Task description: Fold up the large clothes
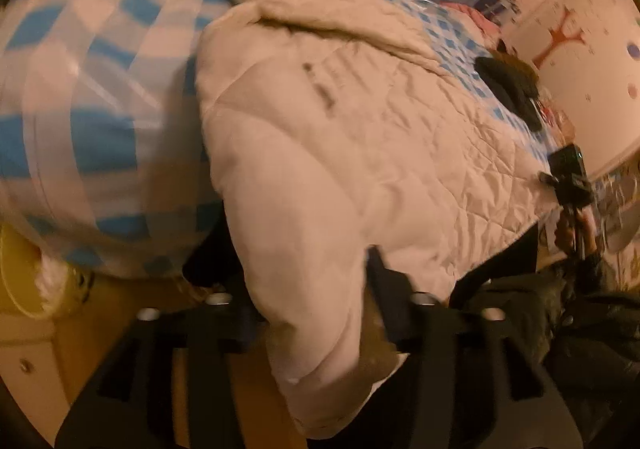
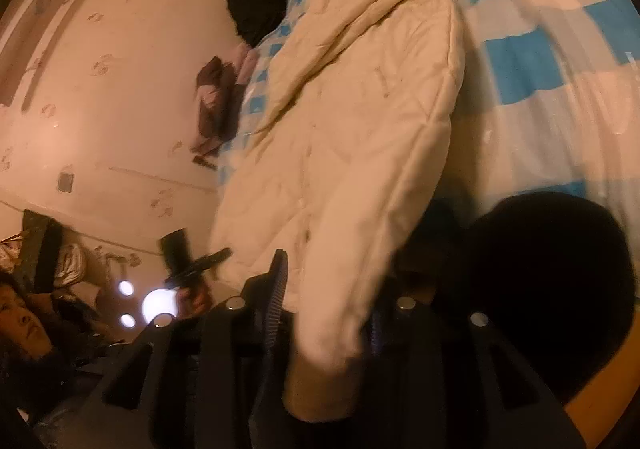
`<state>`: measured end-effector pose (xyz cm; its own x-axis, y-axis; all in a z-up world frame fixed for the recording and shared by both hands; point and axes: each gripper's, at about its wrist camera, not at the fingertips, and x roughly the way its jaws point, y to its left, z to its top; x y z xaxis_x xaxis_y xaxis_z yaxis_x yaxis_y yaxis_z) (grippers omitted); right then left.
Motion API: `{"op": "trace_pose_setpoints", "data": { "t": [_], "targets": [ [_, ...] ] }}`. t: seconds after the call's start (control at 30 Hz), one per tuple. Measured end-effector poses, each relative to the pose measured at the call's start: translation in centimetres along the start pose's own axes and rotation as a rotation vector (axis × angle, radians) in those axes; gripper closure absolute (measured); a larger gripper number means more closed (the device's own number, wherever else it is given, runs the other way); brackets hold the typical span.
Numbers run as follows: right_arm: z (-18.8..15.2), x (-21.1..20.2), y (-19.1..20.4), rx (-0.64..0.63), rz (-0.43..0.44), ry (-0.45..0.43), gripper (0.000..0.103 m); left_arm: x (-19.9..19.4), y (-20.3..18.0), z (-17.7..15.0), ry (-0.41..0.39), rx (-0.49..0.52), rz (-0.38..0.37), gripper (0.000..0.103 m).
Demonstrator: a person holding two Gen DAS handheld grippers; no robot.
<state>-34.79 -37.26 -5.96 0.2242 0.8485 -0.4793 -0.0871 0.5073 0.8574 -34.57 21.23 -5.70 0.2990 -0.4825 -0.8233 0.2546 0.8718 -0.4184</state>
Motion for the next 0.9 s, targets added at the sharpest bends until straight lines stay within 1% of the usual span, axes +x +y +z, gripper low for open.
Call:
{"op": "trace_pose_setpoints", "data": {
  "t": [0.03,0.07,0.13,0.17,0.2,0.23,0.27,0.33,0.4,0.47,0.5,0.53,0.6,0.67,0.73,0.8,0.9],
  "targets": [
    [0.0,0.3,0.1,-0.007,-0.007,0.009,0.065,0.4,0.2,0.0,0.002,-0.017,0.001,0.043],
    [0.1,0.6,0.2,-0.015,-0.012,0.016,0.065,0.7,0.4,0.0,0.001,-0.028,-0.01,0.043],
    [0.3,0.8,0.2,-0.021,-0.013,0.0,0.066,1.3,0.1,0.0,-0.002,-0.027,-0.037,0.044],
    [0.3,0.7,0.0,-0.017,-0.002,-0.012,0.071,1.3,-0.1,0.1,-0.01,-0.018,-0.045,0.063],
    [0.3,0.7,-0.1,-0.012,0.017,-0.031,0.075,1.4,-0.2,0.1,-0.006,-0.019,-0.071,0.072],
    [0.2,0.4,-0.2,-0.007,0.045,-0.056,0.077,1.1,-0.3,0.2,-0.017,-0.022,-0.086,0.083],
    [0.1,0.1,-0.2,-0.01,0.076,-0.082,0.081,0.6,-0.6,0.3,-0.029,-0.018,-0.123,0.089],
    [-0.4,-0.7,0.4,-0.03,0.133,-0.126,0.082,-0.5,-0.9,0.3,-0.055,-0.004,-0.153,0.091],
    [-0.9,-2.2,1.3,-0.067,0.229,-0.183,0.082,-1.8,-1.2,0.3,-0.077,0.017,-0.19,0.092],
    [-1.3,-3.2,2.0,-0.095,0.297,-0.217,0.082,-3.3,-1.4,0.2,-0.111,0.036,-0.238,0.092],
    [-1.7,-4.0,2.4,-0.111,0.342,-0.235,0.082,-4.7,-1.4,0.0,-0.152,0.046,-0.287,0.092],
    [-1.8,-4.6,2.5,-0.117,0.371,-0.245,0.082,-5.8,-1.3,-0.2,-0.181,0.047,-0.32,0.092],
    [-2.4,-5.4,2.9,-0.136,0.445,-0.266,0.082,-7.6,-0.9,-0.6,-0.226,0.039,-0.369,0.092],
    [-2.6,-5.8,2.7,-0.135,0.485,-0.293,0.082,-8.4,-0.2,-1.0,-0.244,0.018,-0.383,0.092],
    [-2.4,-5.6,1.9,-0.111,0.508,-0.317,0.082,-7.9,1.4,-1.2,-0.239,-0.042,-0.397,0.092],
    [-1.7,-5.2,0.1,-0.059,0.526,-0.347,0.082,-7.1,2.9,-1.1,-0.25,-0.108,-0.433,0.092],
    [0.0,-5.0,-0.6,-0.027,0.544,-0.386,0.082,-6.9,3.9,-0.1,-0.311,-0.177,-0.477,0.092]
  ]
}}
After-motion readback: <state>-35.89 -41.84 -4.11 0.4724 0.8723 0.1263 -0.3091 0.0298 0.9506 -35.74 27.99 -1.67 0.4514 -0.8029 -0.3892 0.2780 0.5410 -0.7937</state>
